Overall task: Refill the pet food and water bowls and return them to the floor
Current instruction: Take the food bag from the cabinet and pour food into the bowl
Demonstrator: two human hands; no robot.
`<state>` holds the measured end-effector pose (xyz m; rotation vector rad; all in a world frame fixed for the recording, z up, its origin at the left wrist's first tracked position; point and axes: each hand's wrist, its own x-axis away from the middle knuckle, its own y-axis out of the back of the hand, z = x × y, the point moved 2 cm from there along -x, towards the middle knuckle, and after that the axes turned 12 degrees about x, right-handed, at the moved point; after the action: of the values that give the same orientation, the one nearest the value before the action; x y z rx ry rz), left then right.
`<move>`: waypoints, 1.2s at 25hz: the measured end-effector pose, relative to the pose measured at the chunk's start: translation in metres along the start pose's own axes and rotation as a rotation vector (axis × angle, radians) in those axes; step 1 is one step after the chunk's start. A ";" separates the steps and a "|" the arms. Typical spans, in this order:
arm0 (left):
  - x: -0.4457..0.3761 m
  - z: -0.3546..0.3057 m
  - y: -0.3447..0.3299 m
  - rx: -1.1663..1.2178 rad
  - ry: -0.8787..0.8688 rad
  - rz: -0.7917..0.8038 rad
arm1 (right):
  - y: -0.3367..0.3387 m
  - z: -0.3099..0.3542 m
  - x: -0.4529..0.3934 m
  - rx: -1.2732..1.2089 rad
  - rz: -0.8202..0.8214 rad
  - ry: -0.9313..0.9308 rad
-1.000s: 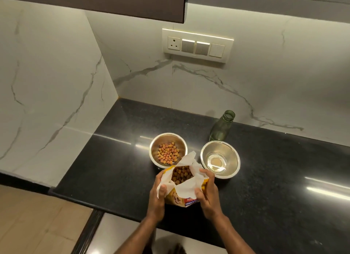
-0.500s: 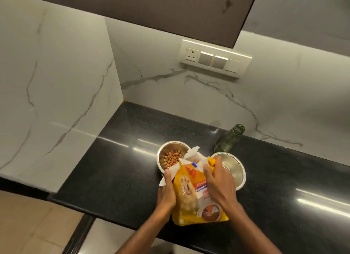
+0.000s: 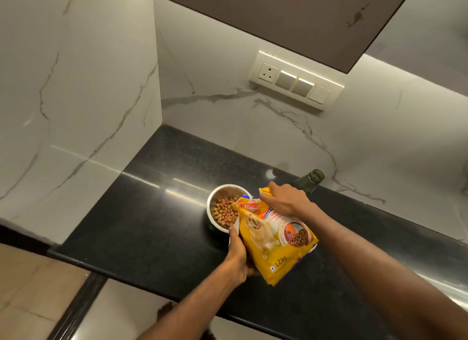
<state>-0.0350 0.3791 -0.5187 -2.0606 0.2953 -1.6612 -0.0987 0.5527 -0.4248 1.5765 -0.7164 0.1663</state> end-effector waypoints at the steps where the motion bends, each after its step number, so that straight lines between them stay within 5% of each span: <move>1: -0.001 -0.002 0.000 0.017 0.014 0.009 | 0.002 0.003 -0.004 0.024 0.002 -0.002; 30: -0.006 -0.026 0.000 0.145 0.117 0.082 | 0.015 0.019 -0.037 0.116 0.043 -0.012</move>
<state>-0.0610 0.3755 -0.5199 -1.8258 0.2858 -1.7045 -0.1418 0.5485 -0.4340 1.6743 -0.7613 0.2342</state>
